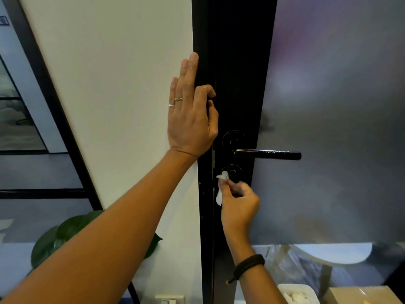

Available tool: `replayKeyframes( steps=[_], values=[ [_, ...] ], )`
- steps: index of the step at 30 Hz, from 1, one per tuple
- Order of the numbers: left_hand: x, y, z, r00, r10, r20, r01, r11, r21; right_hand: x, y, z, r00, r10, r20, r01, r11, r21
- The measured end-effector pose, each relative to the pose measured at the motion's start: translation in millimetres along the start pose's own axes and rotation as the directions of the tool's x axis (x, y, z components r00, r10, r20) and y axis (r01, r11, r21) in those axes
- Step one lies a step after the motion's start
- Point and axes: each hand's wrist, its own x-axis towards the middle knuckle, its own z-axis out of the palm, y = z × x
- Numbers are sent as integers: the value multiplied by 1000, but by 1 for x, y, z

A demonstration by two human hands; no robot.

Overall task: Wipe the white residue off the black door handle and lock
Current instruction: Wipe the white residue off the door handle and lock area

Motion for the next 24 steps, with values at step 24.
replayKeyframes(
  steps=[24],
  values=[
    [-1, -4, 1, 1000, 27, -2, -27, 999, 28, -11, 17, 14, 981, -73, -177, 50, 990, -133]
  ],
)
